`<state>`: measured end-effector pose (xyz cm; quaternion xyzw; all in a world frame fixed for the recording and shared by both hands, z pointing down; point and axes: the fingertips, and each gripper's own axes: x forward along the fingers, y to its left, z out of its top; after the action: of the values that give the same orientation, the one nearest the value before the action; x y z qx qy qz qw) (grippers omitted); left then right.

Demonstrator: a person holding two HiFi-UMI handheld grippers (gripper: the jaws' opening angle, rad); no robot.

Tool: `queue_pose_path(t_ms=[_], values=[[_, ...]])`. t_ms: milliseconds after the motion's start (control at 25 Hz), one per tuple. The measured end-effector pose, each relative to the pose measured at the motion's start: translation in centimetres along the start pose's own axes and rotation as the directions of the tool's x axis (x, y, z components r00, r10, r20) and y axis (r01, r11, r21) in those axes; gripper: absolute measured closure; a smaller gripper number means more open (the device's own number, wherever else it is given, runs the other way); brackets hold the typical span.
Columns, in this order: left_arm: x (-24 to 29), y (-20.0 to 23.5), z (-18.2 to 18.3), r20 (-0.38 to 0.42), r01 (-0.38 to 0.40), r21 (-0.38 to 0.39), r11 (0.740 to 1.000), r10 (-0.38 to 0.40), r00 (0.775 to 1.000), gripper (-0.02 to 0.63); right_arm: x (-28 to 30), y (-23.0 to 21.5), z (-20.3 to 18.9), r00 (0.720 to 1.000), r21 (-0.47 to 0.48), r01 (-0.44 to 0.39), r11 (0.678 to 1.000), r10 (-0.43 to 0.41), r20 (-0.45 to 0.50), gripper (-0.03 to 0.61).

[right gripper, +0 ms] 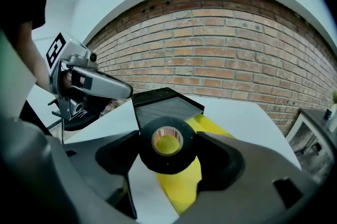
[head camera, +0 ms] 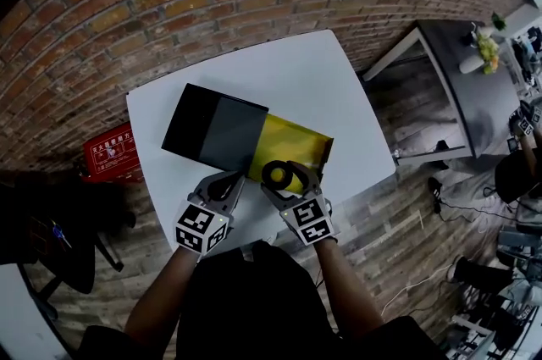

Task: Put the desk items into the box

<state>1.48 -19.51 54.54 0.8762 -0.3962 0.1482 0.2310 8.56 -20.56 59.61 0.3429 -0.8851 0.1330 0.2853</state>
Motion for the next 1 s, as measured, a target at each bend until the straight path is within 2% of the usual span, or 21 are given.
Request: queue_pose_path(t_ms=[440, 680, 1000], values=[[4.7, -1.1, 0.8, -0.012, 0.037, 0.008, 0.999, -0.037, 0.999, 0.601, 0.8, -4.0, -1.5, 0.997, 0.086, 0.074, 0.994, -0.072, -0.030, 0.233], [5.8, -0.5, 0.9, -0.021, 0.016, 0.003, 1.000, -0.016, 1.000, 0.601, 2.8, -6.3, -1.7, 0.992, 0.127, 0.116, 0.985, -0.110, -0.057, 0.233], [7.1, 0.4, 1.5, -0.015, -0.011, -0.005, 1.000, 0.011, 1.000, 0.601, 5.9, -8.0, -1.3, 0.989, 0.119, 0.133, 0.984, -0.124, -0.078, 0.233]])
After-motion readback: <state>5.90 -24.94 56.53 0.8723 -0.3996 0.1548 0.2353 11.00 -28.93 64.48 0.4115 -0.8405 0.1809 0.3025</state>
